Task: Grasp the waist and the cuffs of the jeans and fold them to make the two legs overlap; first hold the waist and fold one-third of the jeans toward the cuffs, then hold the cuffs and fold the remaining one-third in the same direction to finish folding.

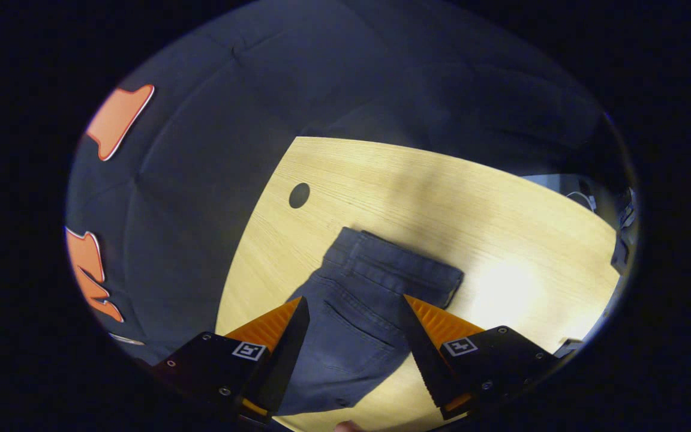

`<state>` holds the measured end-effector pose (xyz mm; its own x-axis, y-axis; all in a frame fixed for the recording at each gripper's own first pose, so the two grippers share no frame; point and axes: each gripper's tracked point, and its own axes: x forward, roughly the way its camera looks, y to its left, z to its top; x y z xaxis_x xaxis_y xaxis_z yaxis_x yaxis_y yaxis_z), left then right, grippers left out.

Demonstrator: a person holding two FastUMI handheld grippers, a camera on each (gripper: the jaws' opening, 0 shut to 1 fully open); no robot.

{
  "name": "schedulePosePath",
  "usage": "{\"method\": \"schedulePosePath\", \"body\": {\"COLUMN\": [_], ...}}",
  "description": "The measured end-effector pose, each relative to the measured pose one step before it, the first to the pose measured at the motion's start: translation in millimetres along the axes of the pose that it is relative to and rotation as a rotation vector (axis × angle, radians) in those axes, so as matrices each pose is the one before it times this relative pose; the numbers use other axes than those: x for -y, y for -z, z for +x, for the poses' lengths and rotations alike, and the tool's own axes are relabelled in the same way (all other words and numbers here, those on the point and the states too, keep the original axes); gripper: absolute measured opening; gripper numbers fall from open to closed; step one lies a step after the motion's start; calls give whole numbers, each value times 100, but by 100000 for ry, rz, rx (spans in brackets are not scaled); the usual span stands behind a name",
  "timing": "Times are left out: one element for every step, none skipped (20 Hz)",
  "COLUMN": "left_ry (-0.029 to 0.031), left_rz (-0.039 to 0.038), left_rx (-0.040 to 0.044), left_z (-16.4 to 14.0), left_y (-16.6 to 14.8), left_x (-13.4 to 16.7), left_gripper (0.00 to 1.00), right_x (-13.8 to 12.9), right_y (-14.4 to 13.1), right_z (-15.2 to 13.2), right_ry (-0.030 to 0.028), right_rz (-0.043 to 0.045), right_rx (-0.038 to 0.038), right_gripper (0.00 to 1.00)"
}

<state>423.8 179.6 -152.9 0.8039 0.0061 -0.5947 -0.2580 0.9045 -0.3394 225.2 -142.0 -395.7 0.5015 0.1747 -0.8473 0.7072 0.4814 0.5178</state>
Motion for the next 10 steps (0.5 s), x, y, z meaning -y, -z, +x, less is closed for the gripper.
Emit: {"method": "schedulePosePath", "body": {"left_ry": [1851,1556,1027,685,935,1234,1376,429,-119,254], "left_rz": [2580,2747,2848,2713,2505,2476,2476,2495,2108,1925], "left_rx": [3915,5040,4672,4819,4497,4512,4259,4218,3544,3095], "left_z": [-1209,-1288,-1533,-1775,-1711,-1503,-1494,-1474,-1354,-1283], "left_y": [-1118,-969,-1450,-1628,-1521,-1529,-1443,-1215,-1191,-1045], "left_x": [1025,732,670,677,709,656,724,446,478,567], "left_gripper": [87,96,96,96,96,96,96,99,98,98], "right_x": [945,691,701,698,705,459,361,206,74,-140], "right_y": [291,387,484,424,330,308,324,260,244,202], "right_z": [114,103,76,301,312,357,240,280,259,368], "right_ry": [1740,786,1257,1103,1203,805,558,436,-201,-228], "right_rz": [-1167,-570,314,304,58,-397,-601,-649,-624,-371], "right_rx": [-51,-483,-793,-834,-292,-310,-343,-646,-245,-244], "right_gripper": [92,93,93,94,93,93,94,94,93,94]}}
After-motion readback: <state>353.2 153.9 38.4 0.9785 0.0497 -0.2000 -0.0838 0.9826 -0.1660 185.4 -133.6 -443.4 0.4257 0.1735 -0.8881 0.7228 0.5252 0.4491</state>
